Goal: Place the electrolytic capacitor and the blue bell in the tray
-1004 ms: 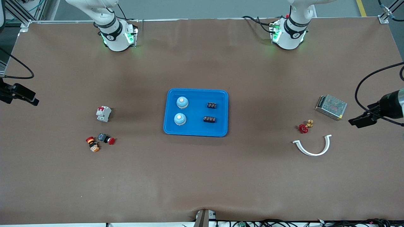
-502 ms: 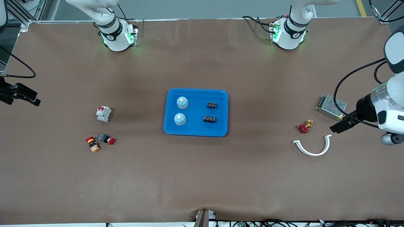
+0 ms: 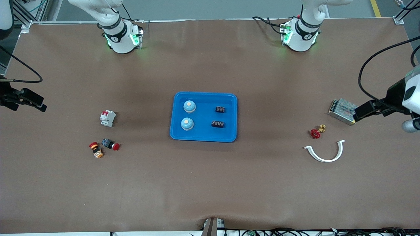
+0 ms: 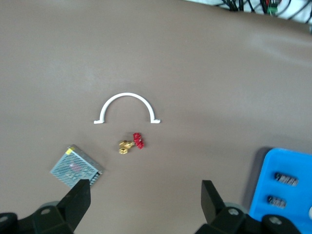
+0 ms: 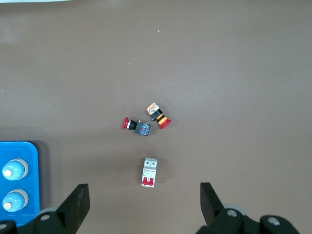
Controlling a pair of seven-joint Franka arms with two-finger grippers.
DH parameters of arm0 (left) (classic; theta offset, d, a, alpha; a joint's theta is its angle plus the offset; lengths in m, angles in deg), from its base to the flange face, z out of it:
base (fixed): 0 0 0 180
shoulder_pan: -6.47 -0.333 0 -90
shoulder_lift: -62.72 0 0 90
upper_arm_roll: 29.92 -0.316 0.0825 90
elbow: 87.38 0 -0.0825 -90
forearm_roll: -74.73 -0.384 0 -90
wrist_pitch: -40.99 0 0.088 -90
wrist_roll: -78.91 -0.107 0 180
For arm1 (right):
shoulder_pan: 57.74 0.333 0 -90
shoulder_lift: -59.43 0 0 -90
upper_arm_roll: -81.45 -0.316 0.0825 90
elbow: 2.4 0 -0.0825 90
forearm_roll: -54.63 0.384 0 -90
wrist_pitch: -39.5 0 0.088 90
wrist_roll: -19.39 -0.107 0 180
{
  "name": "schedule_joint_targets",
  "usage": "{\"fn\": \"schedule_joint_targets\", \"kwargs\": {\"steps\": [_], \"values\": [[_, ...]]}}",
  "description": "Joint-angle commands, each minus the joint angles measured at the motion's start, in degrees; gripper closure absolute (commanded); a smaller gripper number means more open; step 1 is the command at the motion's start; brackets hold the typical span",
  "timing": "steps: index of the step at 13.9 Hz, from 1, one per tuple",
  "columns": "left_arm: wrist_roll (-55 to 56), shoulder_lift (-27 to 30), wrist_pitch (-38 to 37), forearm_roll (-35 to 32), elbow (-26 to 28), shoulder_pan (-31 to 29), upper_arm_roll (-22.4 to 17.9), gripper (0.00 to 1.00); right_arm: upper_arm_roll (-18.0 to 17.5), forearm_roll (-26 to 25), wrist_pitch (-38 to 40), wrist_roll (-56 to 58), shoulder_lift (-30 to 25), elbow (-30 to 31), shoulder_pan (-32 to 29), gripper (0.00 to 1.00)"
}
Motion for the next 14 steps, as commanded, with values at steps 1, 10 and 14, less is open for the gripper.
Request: {"fn": "schedule_joint_targets", "kwargs": {"steps": [1,10,14], "values": [[-2.5,2.3,-1.7,-0.5,1.7,1.4,-0.8,0.0,0.0,-0.8,0.3,0.2,0.9,-1.3,0.6,0.0],[-6.7,3.4,-5.4,-0.1,1.7,0.6,-0.3,0.0,0.0,-0.8,0.3,0.2,0.9,-1.0,0.7,0.0],[-5.7,3.1,-5.3,-0.4,1.8,0.1,-0.7,0.0,0.0,-0.8,0.3,0.2,0.9,-1.1,0.7,0.0]]}}
